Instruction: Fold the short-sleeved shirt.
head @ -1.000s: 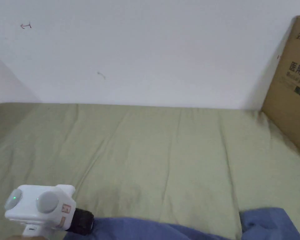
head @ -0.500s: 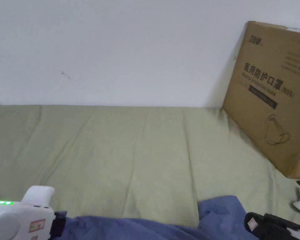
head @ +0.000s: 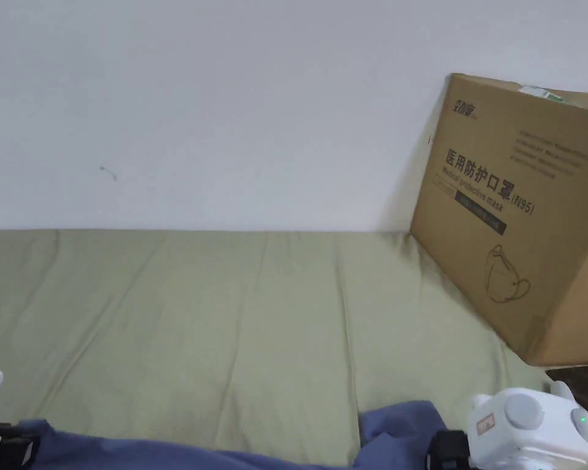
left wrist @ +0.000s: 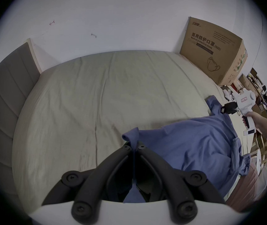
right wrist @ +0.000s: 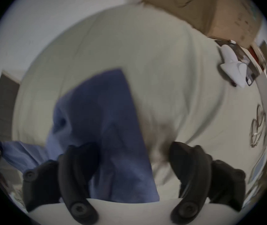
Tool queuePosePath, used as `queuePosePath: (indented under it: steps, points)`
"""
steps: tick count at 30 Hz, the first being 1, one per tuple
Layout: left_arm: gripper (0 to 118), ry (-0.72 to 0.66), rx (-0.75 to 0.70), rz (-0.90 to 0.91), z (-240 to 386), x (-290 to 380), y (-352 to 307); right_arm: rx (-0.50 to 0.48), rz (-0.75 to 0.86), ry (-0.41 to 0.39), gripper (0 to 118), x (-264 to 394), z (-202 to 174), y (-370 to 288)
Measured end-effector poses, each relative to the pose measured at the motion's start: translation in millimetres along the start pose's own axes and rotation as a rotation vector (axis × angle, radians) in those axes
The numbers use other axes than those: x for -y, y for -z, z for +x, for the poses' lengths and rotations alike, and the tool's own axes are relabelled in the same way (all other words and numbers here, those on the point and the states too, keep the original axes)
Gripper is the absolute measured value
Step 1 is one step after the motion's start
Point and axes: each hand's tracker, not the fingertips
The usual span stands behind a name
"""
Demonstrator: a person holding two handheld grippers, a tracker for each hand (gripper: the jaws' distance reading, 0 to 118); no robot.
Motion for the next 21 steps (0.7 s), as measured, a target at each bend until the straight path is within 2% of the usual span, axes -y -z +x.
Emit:
queuePosePath:
  steps: [1,2,3,4,6,7,10,13,19,21]
  points:
    - [1,-0.008,-0.004,-0.009,-6,5,2,0.096,0.032,-0.061,84,6,-9,-2]
    - [1,-0.018,-0.012,-0.022,-10,7,2,0.103,0.091,-0.116,68,13,-20,-10]
    - [1,-0.029,-0.015,-0.034,-12,8,2,0.058,0.106,-0.127,41,14,-24,-14]
    - [1,-0.039,-0.014,-0.04,-15,9,0,-0.005,0.1,-0.113,3,16,-25,-17]
    - [1,-0.06,-0.015,-0.038,-20,15,-3,-0.086,0.118,-0.079,0,22,-28,-33]
    - [1,-0.072,-0.025,-0.032,-20,16,-8,-0.164,0.127,-0.085,0,24,-32,-41]
    - [1,-0.097,-0.021,0.008,-21,16,-30,-0.163,0.303,-0.137,0,42,-40,-89]
    - [1,-0.1,-0.024,0.097,-21,8,-69,-0.258,0.49,-0.108,0,53,-35,-163]
    - [1,-0.029,-0.066,0.201,-19,-34,-141,-0.295,0.646,-0.089,0,41,-27,-282]
    - [1,-0.05,-0.067,0.247,-20,-57,-162,-0.263,0.714,-0.107,0,26,-34,-318]
